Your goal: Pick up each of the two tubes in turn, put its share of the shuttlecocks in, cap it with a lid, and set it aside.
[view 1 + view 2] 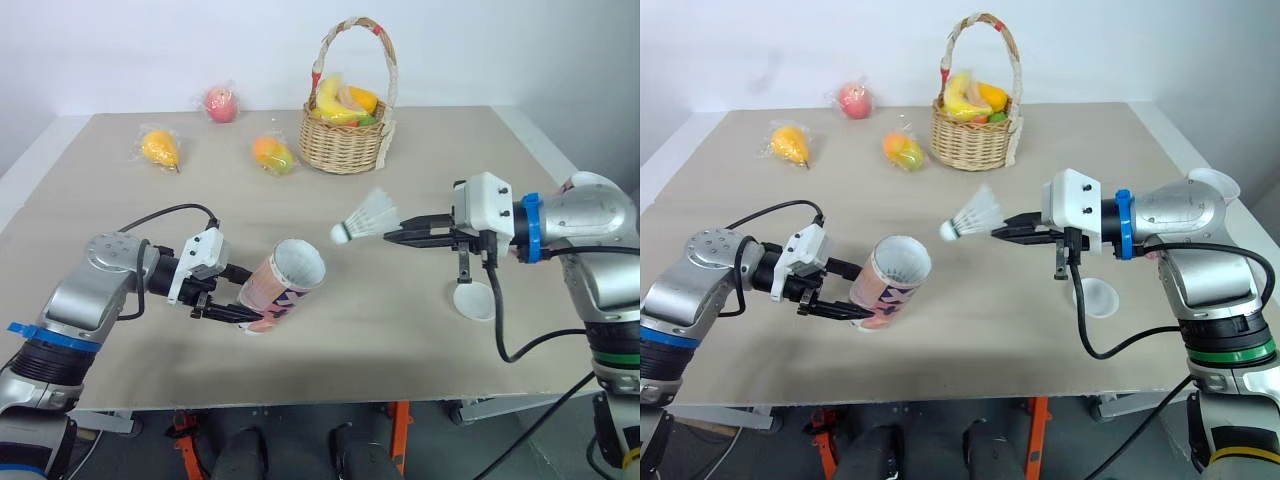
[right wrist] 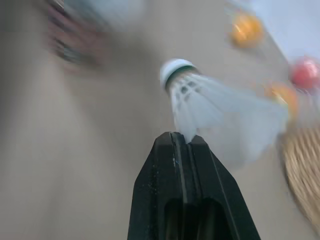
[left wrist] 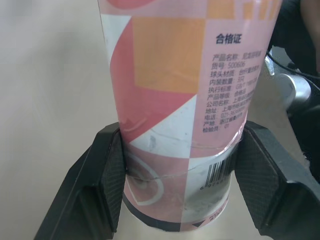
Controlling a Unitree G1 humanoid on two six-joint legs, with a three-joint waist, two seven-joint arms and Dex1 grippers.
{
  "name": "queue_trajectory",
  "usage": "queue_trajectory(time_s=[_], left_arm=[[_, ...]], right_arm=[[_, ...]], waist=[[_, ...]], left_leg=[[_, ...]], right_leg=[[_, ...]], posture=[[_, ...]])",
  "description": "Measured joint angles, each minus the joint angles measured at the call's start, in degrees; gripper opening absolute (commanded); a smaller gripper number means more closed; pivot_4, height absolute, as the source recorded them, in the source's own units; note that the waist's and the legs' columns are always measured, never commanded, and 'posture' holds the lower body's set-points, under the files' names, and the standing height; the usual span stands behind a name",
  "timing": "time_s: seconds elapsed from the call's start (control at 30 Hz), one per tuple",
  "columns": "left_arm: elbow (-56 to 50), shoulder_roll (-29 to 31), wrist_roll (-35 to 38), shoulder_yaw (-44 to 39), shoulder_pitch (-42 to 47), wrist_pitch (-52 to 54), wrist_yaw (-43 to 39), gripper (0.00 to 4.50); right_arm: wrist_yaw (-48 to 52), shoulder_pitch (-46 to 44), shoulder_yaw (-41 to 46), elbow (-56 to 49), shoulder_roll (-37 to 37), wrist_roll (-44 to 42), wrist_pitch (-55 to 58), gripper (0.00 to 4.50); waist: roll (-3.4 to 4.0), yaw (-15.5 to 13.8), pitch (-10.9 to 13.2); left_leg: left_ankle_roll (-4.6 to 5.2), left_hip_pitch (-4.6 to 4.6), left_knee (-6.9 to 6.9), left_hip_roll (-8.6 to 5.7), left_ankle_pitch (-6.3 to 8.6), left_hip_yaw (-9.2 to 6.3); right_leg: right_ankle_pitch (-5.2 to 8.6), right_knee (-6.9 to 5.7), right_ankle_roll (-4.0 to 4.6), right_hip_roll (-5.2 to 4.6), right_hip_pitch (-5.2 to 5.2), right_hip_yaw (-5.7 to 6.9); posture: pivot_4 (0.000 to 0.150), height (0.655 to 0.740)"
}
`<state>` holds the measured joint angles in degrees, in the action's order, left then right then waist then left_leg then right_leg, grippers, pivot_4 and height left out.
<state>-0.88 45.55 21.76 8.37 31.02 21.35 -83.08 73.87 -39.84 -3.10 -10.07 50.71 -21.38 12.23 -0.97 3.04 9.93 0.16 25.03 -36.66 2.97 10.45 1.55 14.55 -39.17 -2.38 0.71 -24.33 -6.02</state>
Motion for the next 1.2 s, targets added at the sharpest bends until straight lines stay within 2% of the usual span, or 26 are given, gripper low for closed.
queue_trajectory(time_s=[0.1,0.57,0.63,0.67,0.8,0.93,1.07,1.13,1.2], left_arm=[[0.09,-0.17,-0.01,0.02,0.0,-0.09,0.0,2.94],[0.46,-1.29,-0.27,0.12,0.02,-0.74,-0.21,2.94],[1.09,-1.37,-0.34,0.14,0.17,-1.18,-0.63,2.94],[1.45,-1.51,-0.36,0.17,0.35,-1.28,-0.75,2.94],[2.03,-1.59,-0.41,0.17,0.48,-1.42,-1.0,2.94],[2.1,-1.7,-0.42,0.21,0.99,-1.44,-1.05,2.94],[2.3,-1.75,-0.43,0.23,1.26,-1.43,-1.16,2.94],[2.63,-1.77,-0.45,0.43,1.38,-1.41,-1.22,2.94],[2.66,-1.77,-0.51,0.96,1.63,-1.33,-1.86,2.94]], right_arm=[[1.28,-2.88,-0.55,-5.34,0.49,-1.38,1.71,0.09],[4.02,-7.34,-7.78,-6.84,-1.97,0.71,1.37,0.09],[3.81,-9.73,-9.67,-6.88,-3.93,0.87,3.57,0.81],[3.73,-10.83,-10.37,-6.92,-4.77,0.5,5.25,0.95],[4.3,-11.26,-10.13,-7.87,-5.7,-4.2,10.94,2.4],[4.58,-11.47,-5.36,-8.28,-5.71,-11.97,16.64,2.4],[1.2,-11.83,-3.73,-5.12,-5.83,-10.81,17.82,2.4],[-1.14,-12.48,-4.22,-2.87,-6.92,-9.02,18.98,2.03],[-3.5,-13.64,-6.32,-1.2,-8.34,-7.03,21.44,1.25]], waist=[[-0.02,-0.27,0.0],[-0.03,-0.3,0.0],[-0.03,-0.29,0.0],[-0.03,-0.31,0.0],[-0.03,-0.4,0.0],[-0.06,-0.47,0.02],[-0.06,-0.45,0.02],[-0.06,-0.29,0.02],[-0.06,-0.2,0.01]], left_leg=[[0.09,-0.02,-0.09,0.02,-0.17,0.0],[0.09,0.04,-0.02,0.04,-0.22,0.03],[0.09,0.05,-0.01,0.04,-0.22,0.03],[0.09,0.05,-0.01,0.04,-0.22,0.03],[0.08,0.12,-0.03,0.0,-0.22,0.01],[0.08,0.12,-0.03,-0.02,-0.22,-0.02],[0.09,0.08,-0.04,0.01,-0.22,0.0],[0.09,0.05,-0.05,0.05,-0.22,0.04],[0.09,0.05,-0.04,0.11,-0.22,0.04]], right_leg=[[-0.08,0.0,0.18,-0.01,0.04,0.06],[-0.18,-0.01,0.06,0.01,-0.07,0.05],[-0.17,-0.01,0.08,0.01,-0.08,0.05],[-0.18,-0.01,0.08,0.01,-0.08,0.05],[-0.18,-0.01,0.08,-0.04,-0.06,0.05],[-0.18,-0.01,0.08,-0.05,-0.04,0.06],[-0.19,-0.01,0.06,-0.03,-0.06,0.09],[-0.24,-0.01,0.11,-0.01,-0.08,0.1],[-0.26,-0.02,0.16,0.04,-0.12,0.12]], posture=[[0.15,0.7371],[0.15,0.7371],[0.15,0.7371],[0.15,0.7371],[0.15,0.7371],[0.15,0.7371],[0.15,0.7371],[0.15,0.7371],[0.15,0.7371]])
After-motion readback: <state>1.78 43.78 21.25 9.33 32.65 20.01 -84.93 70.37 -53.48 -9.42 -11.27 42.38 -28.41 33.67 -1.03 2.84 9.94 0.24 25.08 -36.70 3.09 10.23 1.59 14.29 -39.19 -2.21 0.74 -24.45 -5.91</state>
